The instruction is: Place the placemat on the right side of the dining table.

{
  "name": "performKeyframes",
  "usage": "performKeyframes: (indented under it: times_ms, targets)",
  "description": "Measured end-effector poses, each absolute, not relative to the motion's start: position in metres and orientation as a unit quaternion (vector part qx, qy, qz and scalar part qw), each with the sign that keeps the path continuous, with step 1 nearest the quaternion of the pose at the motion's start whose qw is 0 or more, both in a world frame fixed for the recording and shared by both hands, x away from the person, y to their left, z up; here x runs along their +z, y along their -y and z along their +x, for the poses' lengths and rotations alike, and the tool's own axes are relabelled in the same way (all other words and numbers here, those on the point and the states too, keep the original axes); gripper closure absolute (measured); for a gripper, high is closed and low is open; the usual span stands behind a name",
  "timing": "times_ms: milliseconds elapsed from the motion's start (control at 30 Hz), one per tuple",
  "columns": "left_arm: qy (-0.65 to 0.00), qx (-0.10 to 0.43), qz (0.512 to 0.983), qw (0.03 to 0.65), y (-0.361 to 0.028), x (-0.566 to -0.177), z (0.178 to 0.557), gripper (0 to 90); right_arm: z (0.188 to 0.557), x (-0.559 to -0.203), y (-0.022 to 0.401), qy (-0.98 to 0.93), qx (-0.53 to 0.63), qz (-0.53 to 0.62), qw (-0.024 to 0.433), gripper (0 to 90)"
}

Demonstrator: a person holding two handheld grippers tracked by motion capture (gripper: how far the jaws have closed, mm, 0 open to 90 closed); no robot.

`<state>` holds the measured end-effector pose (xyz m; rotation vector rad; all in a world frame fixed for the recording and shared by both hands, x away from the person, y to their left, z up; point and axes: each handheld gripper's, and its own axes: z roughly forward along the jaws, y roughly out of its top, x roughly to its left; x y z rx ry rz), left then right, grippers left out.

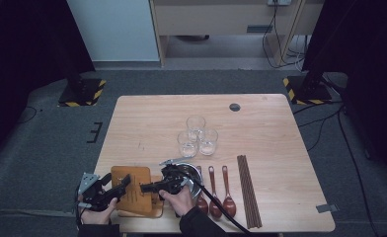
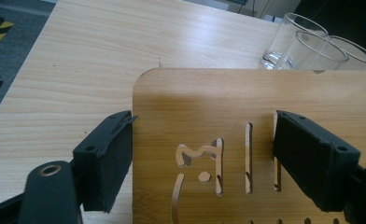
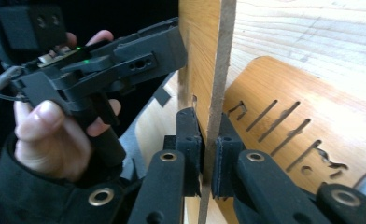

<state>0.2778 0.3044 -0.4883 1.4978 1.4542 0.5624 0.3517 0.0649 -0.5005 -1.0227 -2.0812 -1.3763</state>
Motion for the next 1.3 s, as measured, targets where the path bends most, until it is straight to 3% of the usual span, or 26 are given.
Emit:
performKeyframes:
  times_ms: [767, 1300]
  targets:
    - [-0.592, 0.243, 0.598, 0.482, -0.309, -0.488, 0.276, 19.2, 0.352, -0.497, -0.059, 0.732, -0.516, -0.383, 0.226, 87.0]
    - [-0.594, 0.249, 0.594, 0.482, -0.31, -0.489, 0.275, 19.4, 0.358, -0.482, -0.042, 0.721, -0.537, -0.396, 0.185, 86.9]
